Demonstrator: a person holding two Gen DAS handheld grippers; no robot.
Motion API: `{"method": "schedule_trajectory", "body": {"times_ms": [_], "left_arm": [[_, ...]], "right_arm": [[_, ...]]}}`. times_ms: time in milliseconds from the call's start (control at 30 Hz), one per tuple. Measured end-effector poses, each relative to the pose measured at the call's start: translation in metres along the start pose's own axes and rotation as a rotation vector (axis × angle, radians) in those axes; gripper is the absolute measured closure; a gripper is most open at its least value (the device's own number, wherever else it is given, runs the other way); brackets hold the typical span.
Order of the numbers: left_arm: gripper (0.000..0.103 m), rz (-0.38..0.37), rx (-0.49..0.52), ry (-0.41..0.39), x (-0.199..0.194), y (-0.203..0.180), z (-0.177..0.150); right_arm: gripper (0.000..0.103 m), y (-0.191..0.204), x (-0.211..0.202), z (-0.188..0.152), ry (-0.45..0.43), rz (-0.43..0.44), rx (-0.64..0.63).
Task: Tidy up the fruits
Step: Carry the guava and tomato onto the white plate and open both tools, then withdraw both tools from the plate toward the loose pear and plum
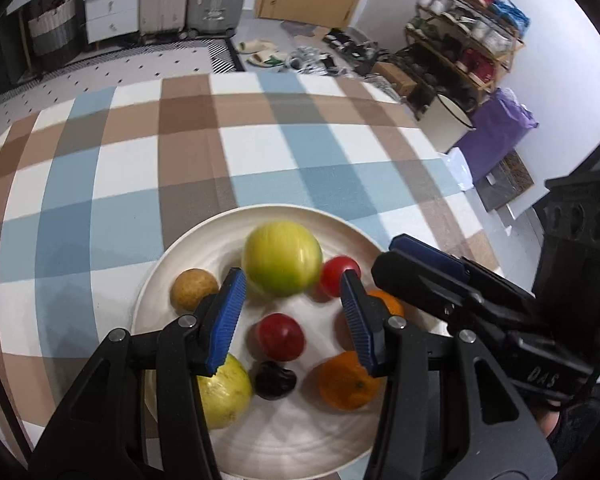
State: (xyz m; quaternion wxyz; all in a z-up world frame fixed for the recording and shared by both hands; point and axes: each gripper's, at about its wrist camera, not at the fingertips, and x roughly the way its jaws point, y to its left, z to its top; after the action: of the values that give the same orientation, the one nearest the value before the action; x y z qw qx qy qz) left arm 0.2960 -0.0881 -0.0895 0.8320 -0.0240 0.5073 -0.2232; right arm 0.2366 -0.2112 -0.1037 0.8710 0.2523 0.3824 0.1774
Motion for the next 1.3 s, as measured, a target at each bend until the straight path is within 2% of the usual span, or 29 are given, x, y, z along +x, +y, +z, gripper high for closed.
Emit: {"method": "schedule_trajectory", "body": {"times_ms": [400,467,600,700,833,933,1167,1300], "left_arm": [[0.054,0.041,0.005,-0.071,-0.049,-0.007,-0.014],[0.050,0.041,0.004,-0.081,-0.058,-0.008,-0.020],[0.044,0.042,-0.002,-0.111,-0.078,-0.011,-0.033],[0.035,0.045,-0.005,-0.134,-0.093,-0.013,-0.042],[0.023,0.052,-0.013,-0.172,-0.115,-0.016,-0.058],[0.022,0.057,-0.012,-0.173,-0.127,-0.017,-0.068],[0.016,0.082,-0.001,-0.222,-0.162,-0.022,-0.095],[0.015,0.081,0.001,-0.243,-0.178,-0.025,-0.111]], "right_arm": [[0.047,0.005,-0.055,0.004,-0.112,-0.016,0.014],[0.042,0.009,-0.065,0.002,-0.127,-0.020,0.013],[0.041,0.020,-0.085,-0.003,-0.151,-0.020,-0.011],[0.041,0.031,-0.099,-0.009,-0.166,-0.019,-0.032],[0.032,0.044,-0.116,-0.017,-0.186,-0.019,-0.063],[0.031,0.055,-0.126,-0.025,-0.198,-0.018,-0.084],[0.015,0.077,-0.147,-0.043,-0.225,-0.009,-0.120],[0.012,0.090,-0.158,-0.056,-0.231,-0.008,-0.146]]}}
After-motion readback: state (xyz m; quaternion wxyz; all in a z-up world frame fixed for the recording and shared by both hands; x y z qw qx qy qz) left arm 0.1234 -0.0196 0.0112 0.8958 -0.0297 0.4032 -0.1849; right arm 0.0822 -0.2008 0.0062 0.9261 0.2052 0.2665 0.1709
